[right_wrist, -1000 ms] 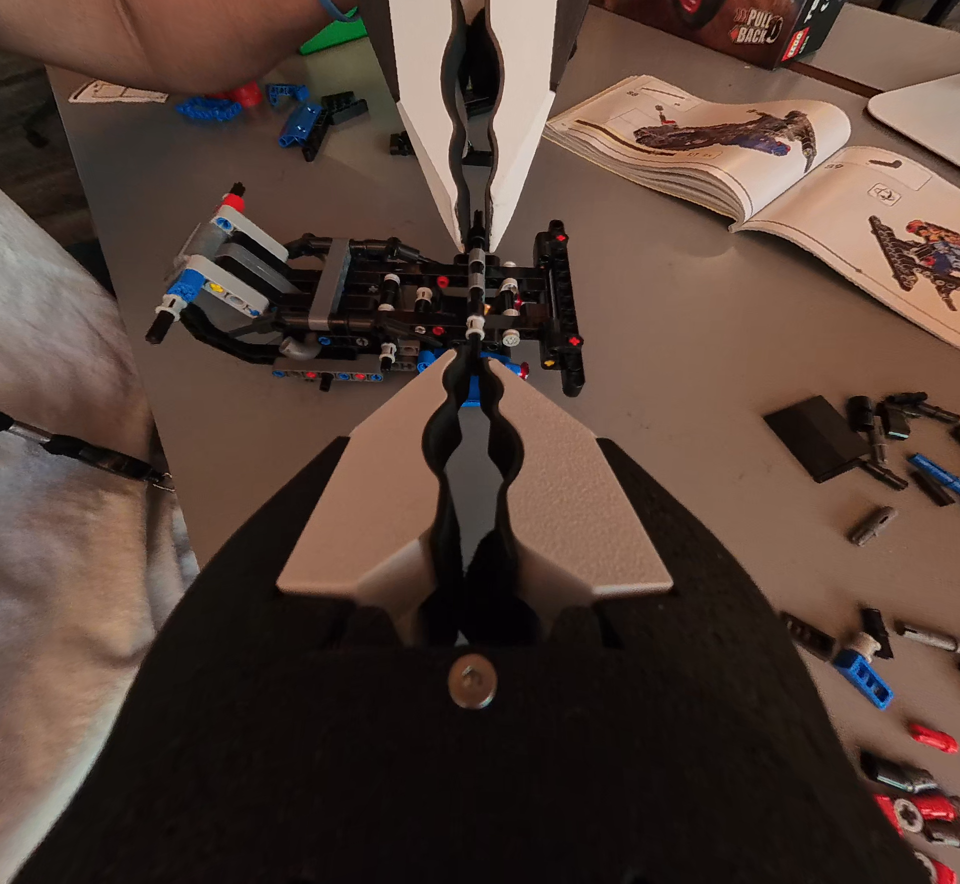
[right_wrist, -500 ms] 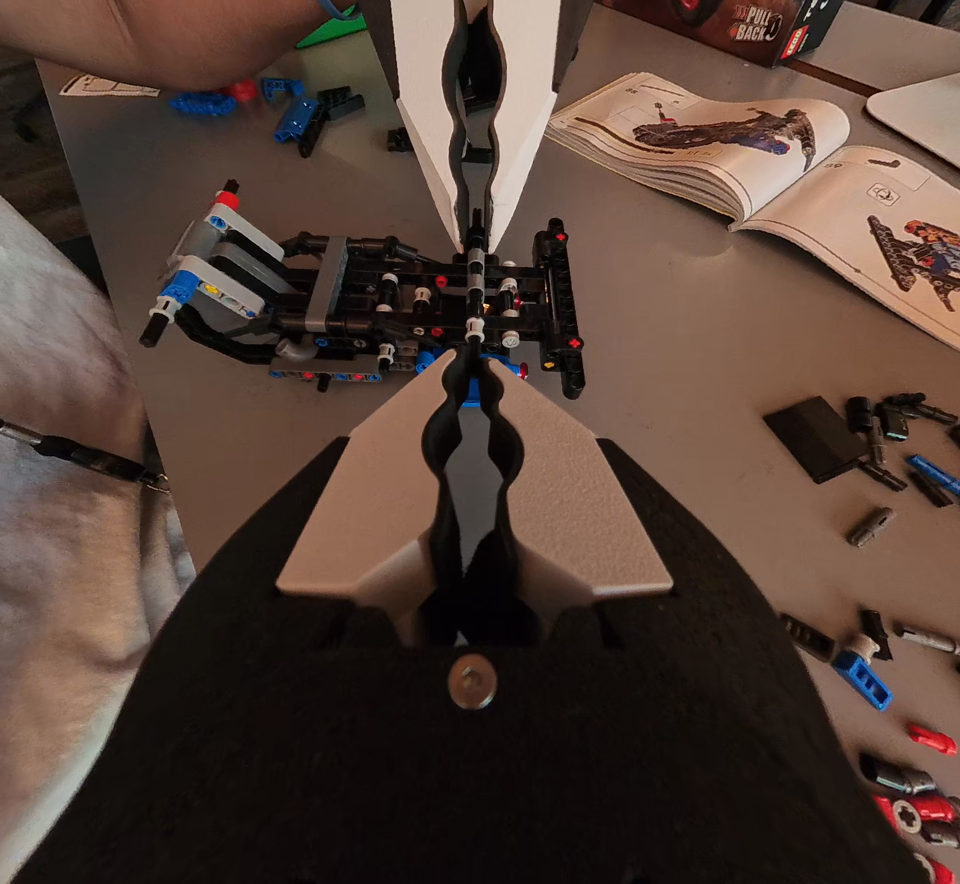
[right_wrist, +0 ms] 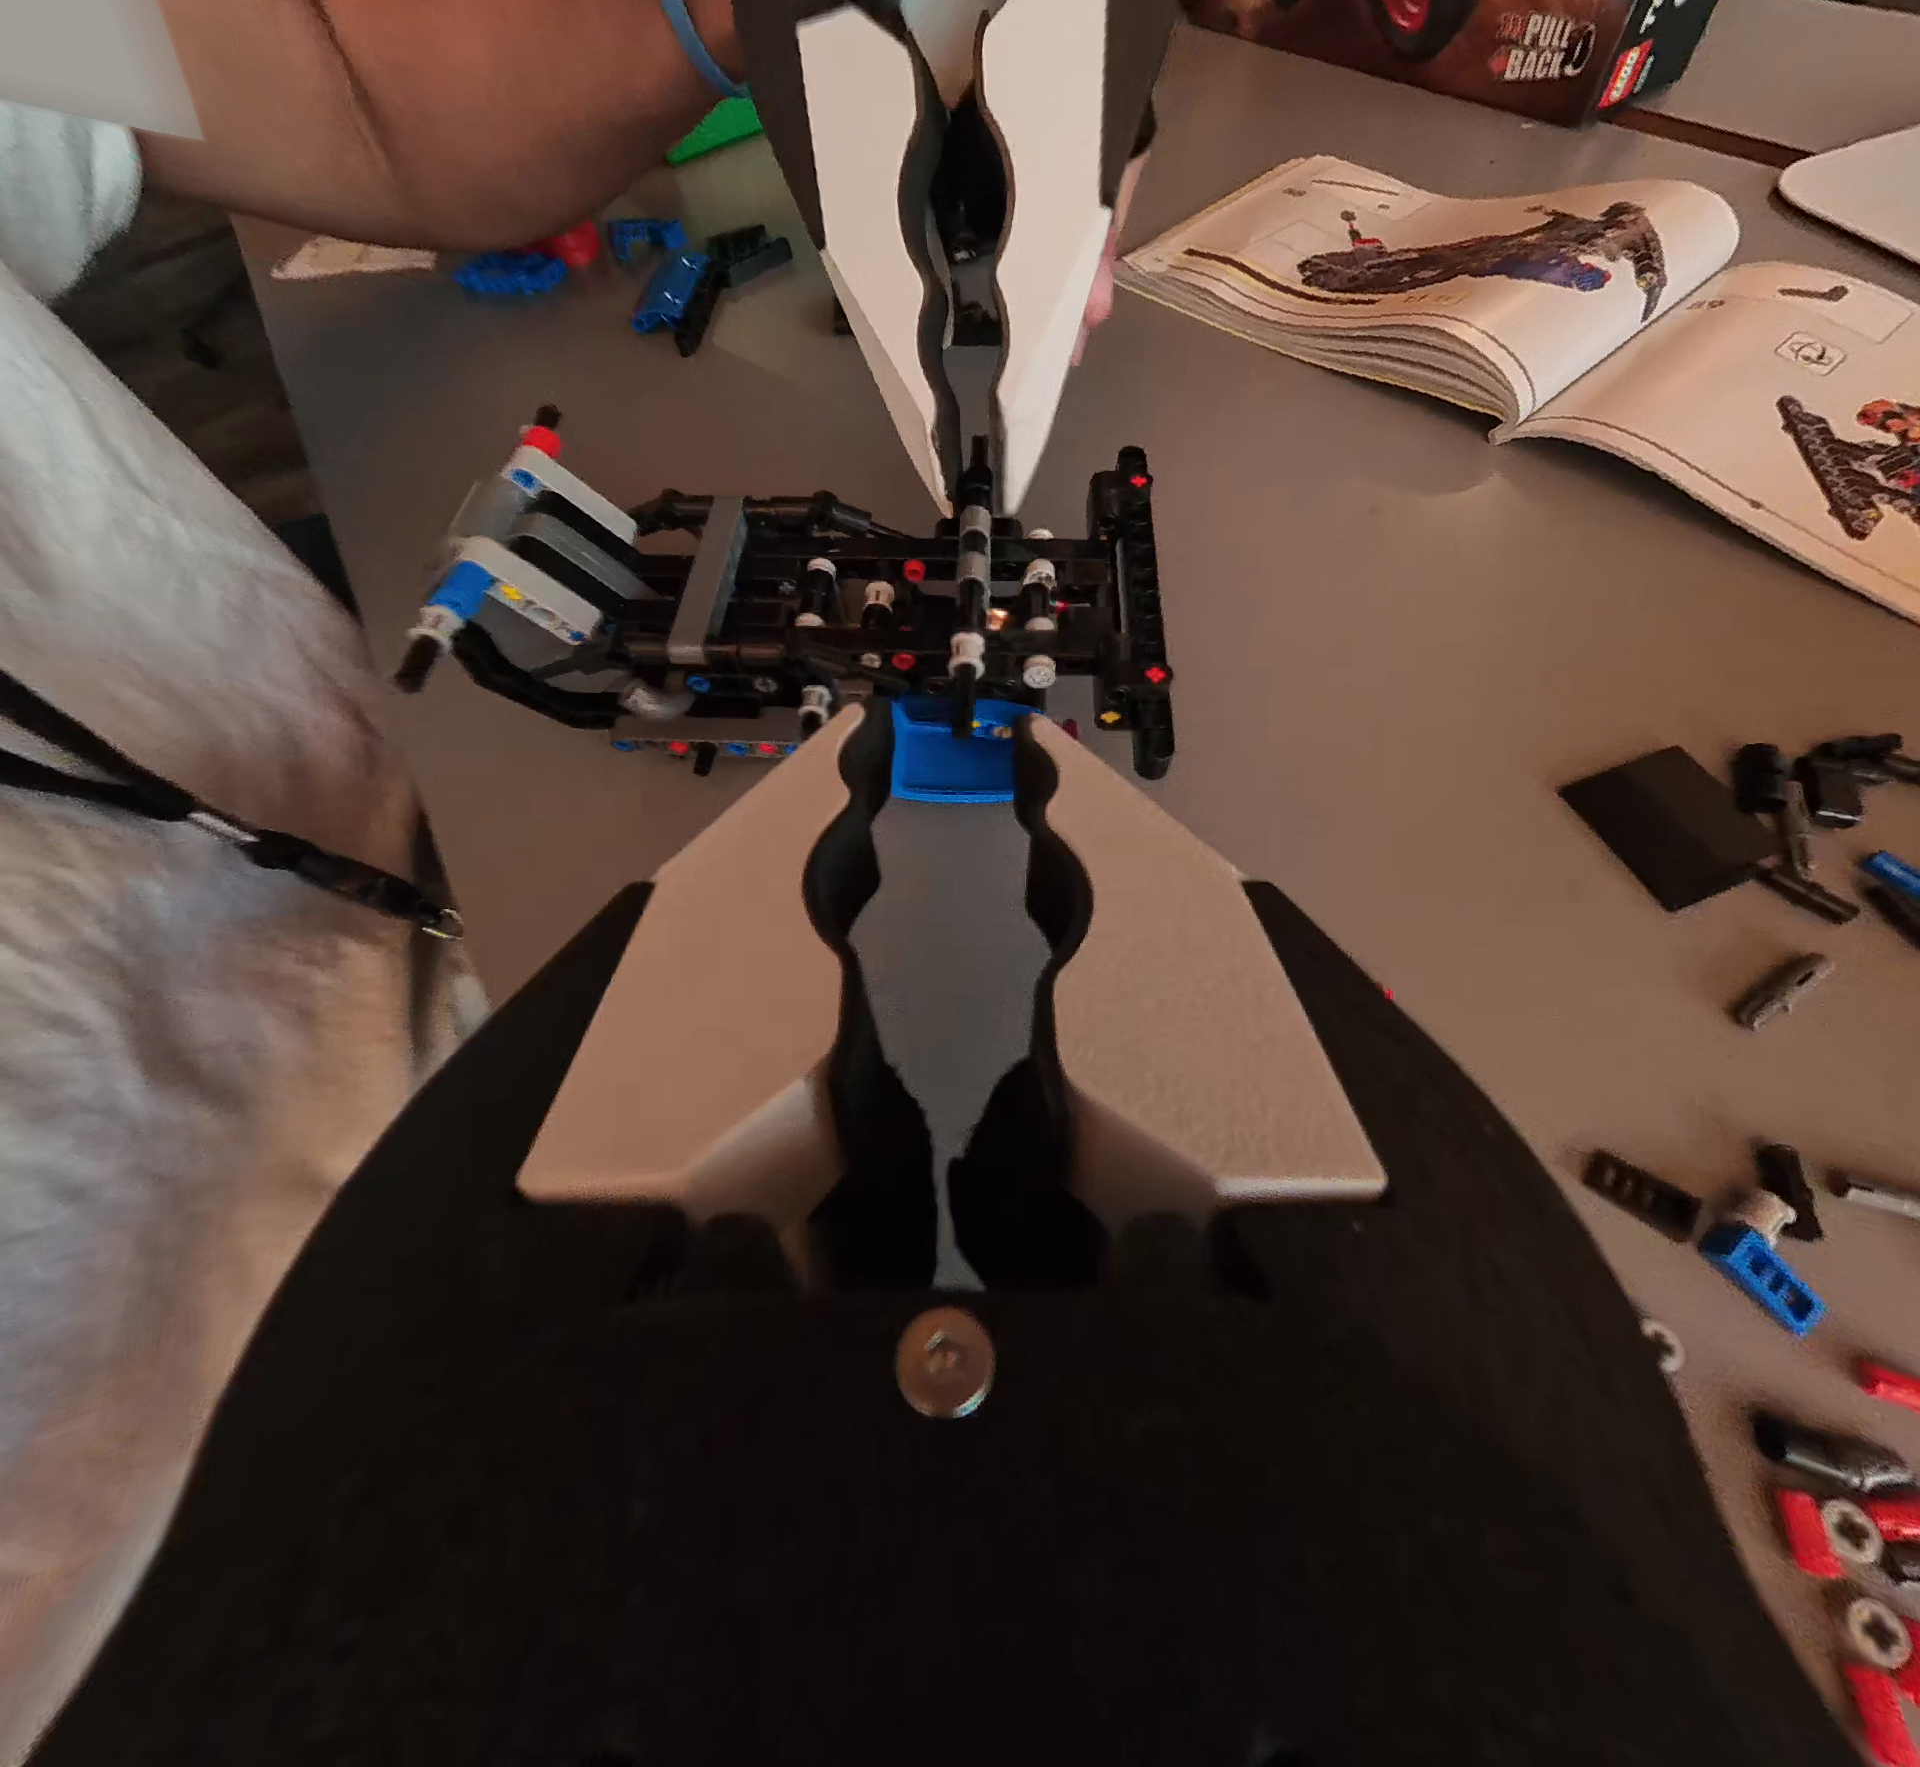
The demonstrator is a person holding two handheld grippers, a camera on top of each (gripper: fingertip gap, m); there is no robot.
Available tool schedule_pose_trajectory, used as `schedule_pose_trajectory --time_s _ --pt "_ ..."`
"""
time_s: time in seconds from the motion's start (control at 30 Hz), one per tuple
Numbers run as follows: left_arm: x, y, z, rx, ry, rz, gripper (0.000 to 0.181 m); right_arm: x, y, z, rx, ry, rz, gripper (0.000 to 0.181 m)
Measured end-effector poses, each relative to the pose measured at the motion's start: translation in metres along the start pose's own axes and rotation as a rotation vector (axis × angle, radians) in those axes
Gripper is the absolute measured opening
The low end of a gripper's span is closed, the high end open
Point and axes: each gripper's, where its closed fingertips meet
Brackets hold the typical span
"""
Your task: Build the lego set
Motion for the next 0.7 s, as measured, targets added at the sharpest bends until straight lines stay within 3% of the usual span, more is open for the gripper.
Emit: schedule_pose_trajectory --time_s 0.1,0.23,0.4,0.5,0.6,0.7 --pt "0.007 0.001 0.0 0.019 0.011 -0.003 0.028 0.005 -0.001 0.002 -0.003 -0.007 0.028 0.021" --pt "0.044 -0.001 -0.008 0.082 -0.057 -0.052 0.029 0.006 -0.005 0.014 -0.011 0.008 0.101 0.02" --pt "0.094 0.006 -0.014 0.357 -0.22 -0.351 0.025 0.022 -0.025 0.014 -0.047 -0.063 0.278 0.018" --pt "0.084 0.006 0.016 0.572 -0.186 -0.561 0.025 0.027 -0.023 0.011 -0.088 -0.103 0.293 0.018" --pt "0.072 -0.01 0.046 0.645 -0.094 -0.732 0.023 0.029 -0.023 0.018 -0.074 -0.091 0.34 0.02" --pt "0.066 -0.032 0.04 0.743 -0.227 -0.75 0.021 0.041 -0.037 0.036 -0.054 -0.019 0.475 0.021"
Point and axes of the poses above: each gripper's, where its closed fingertips meet, x back along the fingers, z out of its underside, y = z × x across the jaws, and after that the axes turned 2 degrees about z, right-handed
